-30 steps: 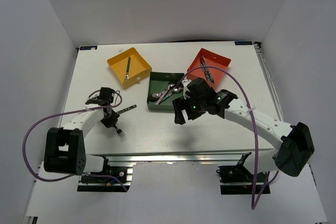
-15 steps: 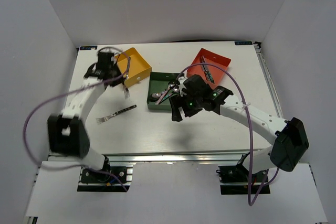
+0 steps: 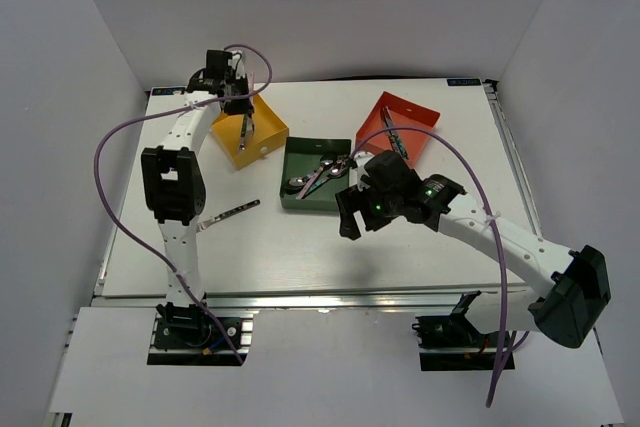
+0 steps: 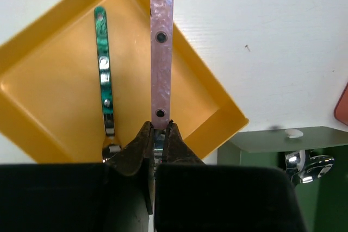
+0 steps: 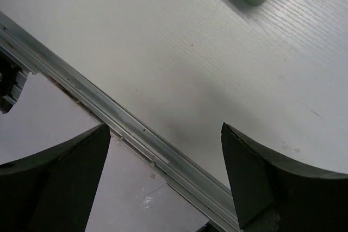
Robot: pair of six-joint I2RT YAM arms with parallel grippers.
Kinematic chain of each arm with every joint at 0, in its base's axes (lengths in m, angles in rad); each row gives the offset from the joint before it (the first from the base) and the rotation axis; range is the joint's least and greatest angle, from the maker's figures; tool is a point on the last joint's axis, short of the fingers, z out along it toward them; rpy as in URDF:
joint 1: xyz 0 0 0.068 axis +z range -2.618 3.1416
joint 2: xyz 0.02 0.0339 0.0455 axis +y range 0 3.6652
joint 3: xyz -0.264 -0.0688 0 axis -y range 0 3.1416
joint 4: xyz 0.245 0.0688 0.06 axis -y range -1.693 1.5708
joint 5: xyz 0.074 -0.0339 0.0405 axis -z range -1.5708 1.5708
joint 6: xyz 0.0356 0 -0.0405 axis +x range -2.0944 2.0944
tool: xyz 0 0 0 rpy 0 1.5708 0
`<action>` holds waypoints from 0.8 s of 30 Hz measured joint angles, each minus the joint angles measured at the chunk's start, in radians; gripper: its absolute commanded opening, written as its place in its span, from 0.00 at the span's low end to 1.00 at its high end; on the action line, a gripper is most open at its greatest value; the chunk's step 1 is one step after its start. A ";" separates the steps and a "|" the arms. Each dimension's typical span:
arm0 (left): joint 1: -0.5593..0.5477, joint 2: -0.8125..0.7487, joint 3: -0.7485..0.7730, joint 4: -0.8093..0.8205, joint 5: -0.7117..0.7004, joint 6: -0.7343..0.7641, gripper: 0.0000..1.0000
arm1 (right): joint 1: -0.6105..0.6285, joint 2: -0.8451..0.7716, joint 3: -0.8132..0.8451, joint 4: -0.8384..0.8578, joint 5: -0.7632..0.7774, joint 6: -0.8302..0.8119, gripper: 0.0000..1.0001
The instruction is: Sort the eating utensils into containers
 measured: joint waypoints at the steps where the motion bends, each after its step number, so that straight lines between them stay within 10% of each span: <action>1: 0.003 0.017 0.029 -0.006 0.017 0.013 0.05 | 0.000 0.000 0.000 -0.002 0.005 0.000 0.87; 7: 0.030 0.055 0.054 -0.029 0.061 0.068 0.14 | 0.000 0.002 0.000 -0.008 0.024 0.000 0.87; 20: 0.068 0.014 -0.009 -0.032 0.025 0.050 0.98 | 0.000 0.134 0.083 -0.019 0.039 0.000 0.87; 24: 0.068 -0.144 -0.132 -0.020 -0.042 -0.039 0.98 | 0.000 0.180 0.122 -0.017 0.038 -0.002 0.88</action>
